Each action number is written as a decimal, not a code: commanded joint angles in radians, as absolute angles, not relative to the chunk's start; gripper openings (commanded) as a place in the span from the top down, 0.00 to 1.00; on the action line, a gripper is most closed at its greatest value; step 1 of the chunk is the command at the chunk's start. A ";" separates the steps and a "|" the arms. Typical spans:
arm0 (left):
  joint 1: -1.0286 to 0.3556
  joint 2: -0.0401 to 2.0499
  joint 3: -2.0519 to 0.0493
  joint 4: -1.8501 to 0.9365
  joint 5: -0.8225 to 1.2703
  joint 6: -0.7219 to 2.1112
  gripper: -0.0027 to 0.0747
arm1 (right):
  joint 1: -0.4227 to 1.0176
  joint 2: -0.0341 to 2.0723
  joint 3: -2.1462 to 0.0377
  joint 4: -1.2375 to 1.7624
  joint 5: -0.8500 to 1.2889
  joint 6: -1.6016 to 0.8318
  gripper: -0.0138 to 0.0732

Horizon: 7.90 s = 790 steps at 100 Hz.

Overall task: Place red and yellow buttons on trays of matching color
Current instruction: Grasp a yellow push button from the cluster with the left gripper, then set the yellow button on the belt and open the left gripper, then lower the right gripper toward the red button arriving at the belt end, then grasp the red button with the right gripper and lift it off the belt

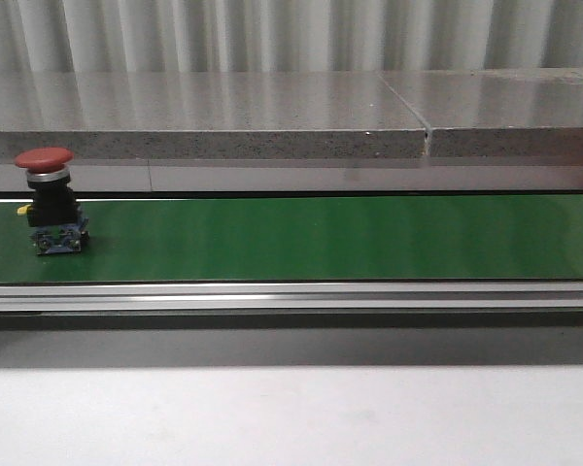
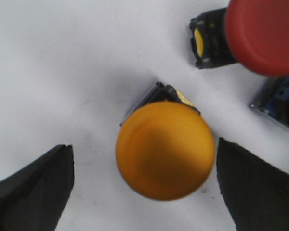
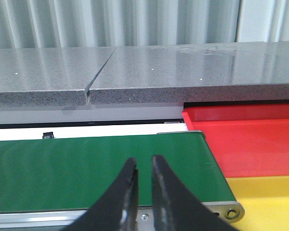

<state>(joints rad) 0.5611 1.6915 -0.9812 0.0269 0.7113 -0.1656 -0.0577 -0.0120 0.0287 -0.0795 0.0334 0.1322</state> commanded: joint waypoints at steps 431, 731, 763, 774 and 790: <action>-0.182 0.372 -0.705 -0.048 0.833 -0.060 0.99 | -0.062 -0.030 0.006 -0.081 -0.042 0.126 0.73; -0.182 0.372 -0.705 -0.048 0.835 -0.060 0.99 | 0.086 1.623 -1.328 0.110 0.951 -0.126 0.36; -0.182 0.372 -0.705 -0.048 0.835 -0.060 0.99 | 0.067 1.613 -1.329 0.112 0.946 -0.096 0.54; -0.182 0.372 -0.705 -0.048 0.835 -0.060 0.99 | 0.027 1.602 -1.349 0.110 0.924 -0.047 0.54; -0.182 0.372 -0.705 -0.048 0.835 -0.060 0.99 | -0.063 1.603 -1.422 0.110 0.921 -0.032 0.54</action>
